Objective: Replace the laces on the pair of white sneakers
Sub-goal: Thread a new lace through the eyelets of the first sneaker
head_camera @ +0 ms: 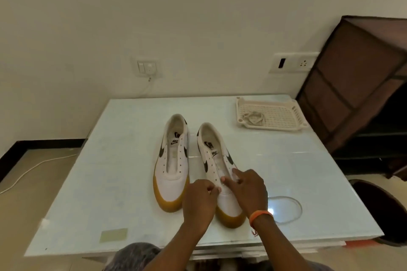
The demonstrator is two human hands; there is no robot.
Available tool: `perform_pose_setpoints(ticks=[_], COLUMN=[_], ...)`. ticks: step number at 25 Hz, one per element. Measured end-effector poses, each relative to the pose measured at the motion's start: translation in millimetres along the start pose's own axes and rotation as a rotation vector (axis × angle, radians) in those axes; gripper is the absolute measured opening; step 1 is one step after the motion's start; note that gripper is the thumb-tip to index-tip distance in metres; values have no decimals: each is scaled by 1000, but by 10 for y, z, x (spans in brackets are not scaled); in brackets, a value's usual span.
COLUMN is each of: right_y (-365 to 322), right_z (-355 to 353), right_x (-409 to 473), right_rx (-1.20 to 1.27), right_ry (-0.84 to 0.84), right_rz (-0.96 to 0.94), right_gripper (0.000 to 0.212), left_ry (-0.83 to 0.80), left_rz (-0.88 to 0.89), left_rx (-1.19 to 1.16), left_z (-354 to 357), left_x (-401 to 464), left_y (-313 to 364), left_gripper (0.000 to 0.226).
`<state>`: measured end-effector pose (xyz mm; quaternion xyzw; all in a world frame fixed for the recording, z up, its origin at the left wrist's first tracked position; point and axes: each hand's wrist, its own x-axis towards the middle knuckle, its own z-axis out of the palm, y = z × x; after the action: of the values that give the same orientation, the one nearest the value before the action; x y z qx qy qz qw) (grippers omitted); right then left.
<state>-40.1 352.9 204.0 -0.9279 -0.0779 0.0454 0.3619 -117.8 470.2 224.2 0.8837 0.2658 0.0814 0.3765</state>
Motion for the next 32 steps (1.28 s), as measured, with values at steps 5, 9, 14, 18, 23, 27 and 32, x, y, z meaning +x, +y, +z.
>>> perform_pose_setpoints(ticks=[5, 9, 14, 18, 23, 27, 32], right_y=[-40, 0, 42, 27, -160, -716, -1650], right_z=[42, 28, 53, -69, -563, -1241, -2196], right_x=[59, 73, 98, 79, 152, 34, -131], right_rx=[-154, -154, -46, 102, 302, 781, 1093], right_ry=[23, 5, -17, -28, -134, -191, -85], right_rz=[-68, -57, -33, 20, 138, 69, -179], right_gripper=[35, 33, 35, 39, 22, 20, 24], left_ry=[-61, -91, -123, -196, -339, -295, -124], left_rz=[33, -16, -83, -116, -287, -112, 223], left_rx=[93, 111, 81, 59, -157, -613, -907], left_z=[-12, -192, -296, -373, -889, -1441, -2078], left_x=[41, 104, 134, 142, 219, 146, -113], left_y=[20, -88, -224, -165, 259, 822, 1732], left_gripper=[14, 14, 12, 22, 26, 20, 20])
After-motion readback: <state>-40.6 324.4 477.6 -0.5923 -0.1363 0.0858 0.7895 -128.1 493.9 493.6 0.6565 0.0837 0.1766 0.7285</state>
